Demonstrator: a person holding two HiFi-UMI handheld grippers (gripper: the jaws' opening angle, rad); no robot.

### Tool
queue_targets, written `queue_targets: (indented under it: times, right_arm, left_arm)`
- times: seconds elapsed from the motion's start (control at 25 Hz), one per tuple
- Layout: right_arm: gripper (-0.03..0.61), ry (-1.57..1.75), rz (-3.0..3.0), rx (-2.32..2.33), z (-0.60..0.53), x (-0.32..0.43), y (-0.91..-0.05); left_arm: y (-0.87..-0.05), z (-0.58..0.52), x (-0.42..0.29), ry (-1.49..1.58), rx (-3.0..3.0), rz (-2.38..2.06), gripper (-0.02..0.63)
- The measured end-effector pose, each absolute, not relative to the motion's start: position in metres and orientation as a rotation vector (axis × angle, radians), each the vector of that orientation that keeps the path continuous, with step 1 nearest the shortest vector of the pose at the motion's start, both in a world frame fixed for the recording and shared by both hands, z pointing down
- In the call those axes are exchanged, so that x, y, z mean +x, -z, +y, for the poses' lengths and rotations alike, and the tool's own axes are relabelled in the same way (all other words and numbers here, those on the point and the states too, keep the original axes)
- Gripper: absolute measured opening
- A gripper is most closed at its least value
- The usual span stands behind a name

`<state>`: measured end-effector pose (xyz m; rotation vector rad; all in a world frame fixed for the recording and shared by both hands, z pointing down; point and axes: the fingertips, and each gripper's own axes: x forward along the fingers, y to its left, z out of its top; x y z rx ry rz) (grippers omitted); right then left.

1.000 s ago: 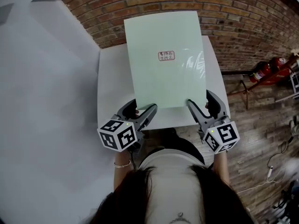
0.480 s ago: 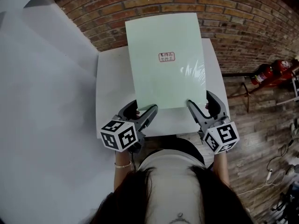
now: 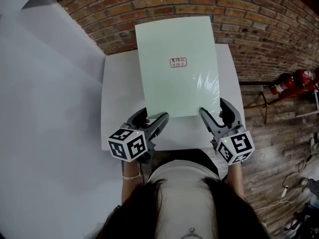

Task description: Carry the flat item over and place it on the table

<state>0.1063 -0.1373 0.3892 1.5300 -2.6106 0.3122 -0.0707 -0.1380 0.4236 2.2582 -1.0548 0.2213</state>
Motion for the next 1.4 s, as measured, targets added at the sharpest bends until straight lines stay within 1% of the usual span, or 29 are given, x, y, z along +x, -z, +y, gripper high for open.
queue_targets:
  times: [1.4]
  right_arm:
    - [0.313, -0.483, -2.553, 1.485, -0.196, 0.112, -0.448]
  left_arm:
    - [-0.474, -0.189, -0.066, -0.307, 2.141, -1.038, 0.350]
